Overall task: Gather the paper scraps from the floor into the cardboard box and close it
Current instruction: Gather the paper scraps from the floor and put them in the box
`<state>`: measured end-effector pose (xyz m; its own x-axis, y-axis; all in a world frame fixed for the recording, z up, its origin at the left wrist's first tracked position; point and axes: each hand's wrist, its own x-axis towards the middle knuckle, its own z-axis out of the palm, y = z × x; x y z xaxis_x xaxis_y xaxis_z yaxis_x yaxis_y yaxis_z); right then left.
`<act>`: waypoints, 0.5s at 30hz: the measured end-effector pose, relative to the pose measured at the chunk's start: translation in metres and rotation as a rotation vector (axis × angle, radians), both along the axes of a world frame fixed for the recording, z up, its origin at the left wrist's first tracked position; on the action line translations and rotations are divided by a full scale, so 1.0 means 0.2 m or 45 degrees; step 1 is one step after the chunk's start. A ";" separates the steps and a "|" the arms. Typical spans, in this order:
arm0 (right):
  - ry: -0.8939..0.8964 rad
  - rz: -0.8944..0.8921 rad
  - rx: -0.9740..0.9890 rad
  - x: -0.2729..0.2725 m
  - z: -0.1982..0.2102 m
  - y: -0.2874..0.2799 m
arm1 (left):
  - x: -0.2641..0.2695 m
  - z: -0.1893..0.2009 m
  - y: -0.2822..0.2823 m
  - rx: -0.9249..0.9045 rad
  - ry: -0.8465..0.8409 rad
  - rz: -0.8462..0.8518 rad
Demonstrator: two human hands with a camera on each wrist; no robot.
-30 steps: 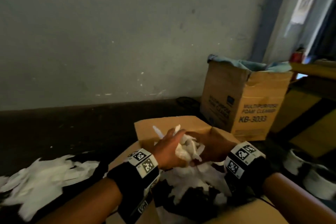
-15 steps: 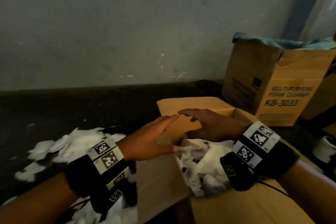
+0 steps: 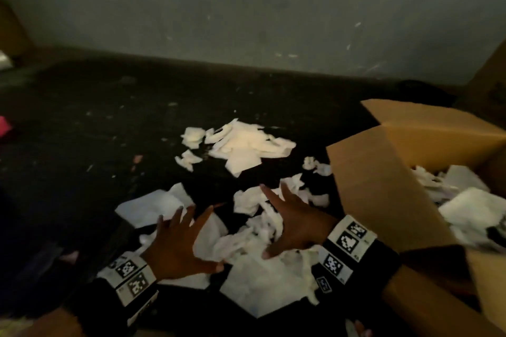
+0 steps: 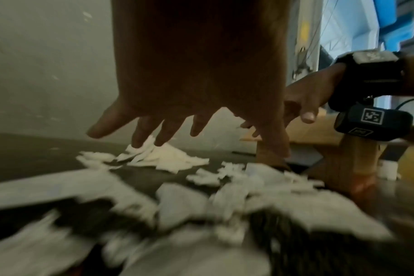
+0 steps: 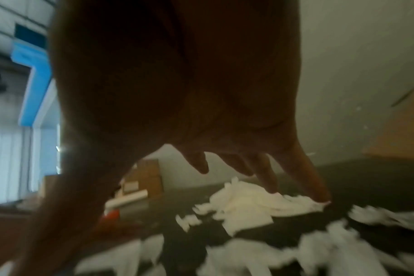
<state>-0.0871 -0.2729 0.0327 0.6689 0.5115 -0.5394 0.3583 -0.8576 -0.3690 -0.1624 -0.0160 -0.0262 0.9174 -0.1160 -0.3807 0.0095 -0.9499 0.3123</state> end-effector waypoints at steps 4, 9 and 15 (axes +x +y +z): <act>-0.044 -0.033 -0.268 -0.21 -0.27 -0.02 | -0.11 -0.16 0.12 0.091 0.131 0.080; -0.044 -0.139 -0.326 -0.25 -0.46 0.00 | -0.05 -0.25 0.13 -0.001 0.211 0.060; -0.107 -0.261 0.072 -0.03 -0.44 0.10 | 0.12 -0.20 0.06 -0.193 0.193 -0.095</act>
